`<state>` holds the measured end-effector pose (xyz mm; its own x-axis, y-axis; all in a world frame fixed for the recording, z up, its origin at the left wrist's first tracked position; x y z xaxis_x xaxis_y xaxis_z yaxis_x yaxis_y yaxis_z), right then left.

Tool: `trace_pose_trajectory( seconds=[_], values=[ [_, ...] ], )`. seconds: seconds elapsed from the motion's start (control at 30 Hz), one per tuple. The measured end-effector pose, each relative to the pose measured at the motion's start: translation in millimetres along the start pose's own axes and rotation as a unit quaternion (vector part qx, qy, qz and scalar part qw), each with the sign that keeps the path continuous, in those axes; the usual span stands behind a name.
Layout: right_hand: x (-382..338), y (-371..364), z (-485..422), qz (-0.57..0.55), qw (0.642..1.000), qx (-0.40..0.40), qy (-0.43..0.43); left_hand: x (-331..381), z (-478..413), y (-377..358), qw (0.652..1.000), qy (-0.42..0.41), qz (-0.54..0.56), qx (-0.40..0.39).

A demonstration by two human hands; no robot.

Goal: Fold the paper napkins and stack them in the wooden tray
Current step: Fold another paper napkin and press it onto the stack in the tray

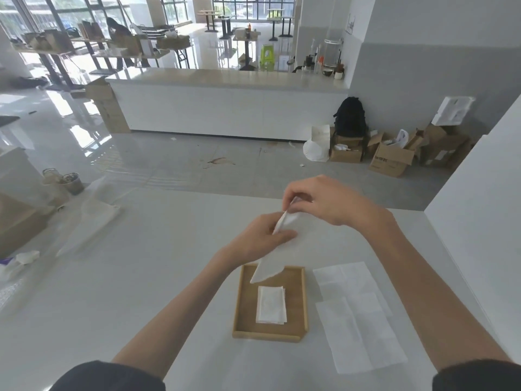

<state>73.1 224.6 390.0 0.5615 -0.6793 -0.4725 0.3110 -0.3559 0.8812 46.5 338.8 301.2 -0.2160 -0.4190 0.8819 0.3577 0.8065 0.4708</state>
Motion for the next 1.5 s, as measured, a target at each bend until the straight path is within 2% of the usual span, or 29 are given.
trace_pose_trajectory(
  seconds=[0.03,0.1,0.17,0.2,0.23,0.3,0.33,0.4,0.5,0.63,0.8,0.9,1.03,1.13,1.27,1.5],
  values=[
    [-2.8,5.3,-2.0,0.013,1.000,0.011,0.008,-1.0,0.6,-1.6,0.999,0.007,0.039,0.010],
    [2.2,17.9,-1.5,-0.005,0.995,0.099,0.000,-5.0,5.0,-1.0,0.988,0.035,0.143,0.036],
    [24.5,22.0,10.5,-0.086,0.970,0.217,-0.065,-8.6,9.0,1.0,0.966,0.063,0.242,0.062],
    [38.2,15.7,18.0,-0.145,0.952,0.246,-0.108,-9.6,10.3,2.5,0.952,0.070,0.287,0.075],
    [50.8,2.3,24.7,-0.220,0.934,0.242,-0.146,-10.2,11.0,4.1,0.938,0.076,0.327,0.086],
    [64.7,-39.1,31.4,-0.377,0.893,0.151,-0.195,-9.3,12.6,8.6,0.919,0.082,0.372,0.102],
    [66.8,-57.2,34.1,-0.436,0.871,0.113,-0.196,-8.4,12.8,9.2,0.913,0.085,0.385,0.102],
    [66.0,-74.6,35.8,-0.491,0.847,0.123,-0.162,-6.9,13.3,8.6,0.901,0.091,0.414,0.090],
    [72.5,-74.3,37.7,-0.475,0.837,0.219,-0.161,-9.2,14.1,6.8,0.906,0.102,0.403,0.080],
    [78.8,-62.9,36.7,-0.462,0.830,0.267,-0.161,-16.5,17.8,15.0,0.944,0.101,0.289,0.127],
    [68.1,-60.5,30.0,-0.477,0.843,0.212,-0.127,-11.2,16.0,26.1,0.951,0.089,0.264,0.137],
    [70.5,-55.2,30.8,-0.487,0.831,0.232,-0.132,-6.1,14.3,30.2,0.958,0.070,0.255,0.112],
    [68.9,-51.0,30.5,-0.492,0.839,0.202,-0.114,-2.9,14.2,36.2,0.965,0.051,0.238,0.101],
    [71.8,-48.9,31.4,-0.506,0.828,0.214,-0.113,-0.3,12.8,36.5,0.969,0.044,0.231,0.078],
    [74.0,-46.4,31.5,-0.525,0.820,0.204,-0.103,2.8,10.6,38.1,0.963,0.033,0.259,0.063],
    [66.2,-28.7,35.4,-0.539,0.807,0.234,-0.055,13.3,7.9,38.3,0.921,-0.007,0.389,0.029]
  ],
)
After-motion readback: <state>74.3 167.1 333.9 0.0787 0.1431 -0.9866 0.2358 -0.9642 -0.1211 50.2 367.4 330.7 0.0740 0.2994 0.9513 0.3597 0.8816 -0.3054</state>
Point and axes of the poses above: each hand's wrist, its own z-axis away from the middle knuckle, its own y-axis out of the back of the hand, x = y × z, the point moved 7 cm from there along -z, towards the middle knuckle, and after that the axes turned 3 degrees about -x, right-handed, at the moved point
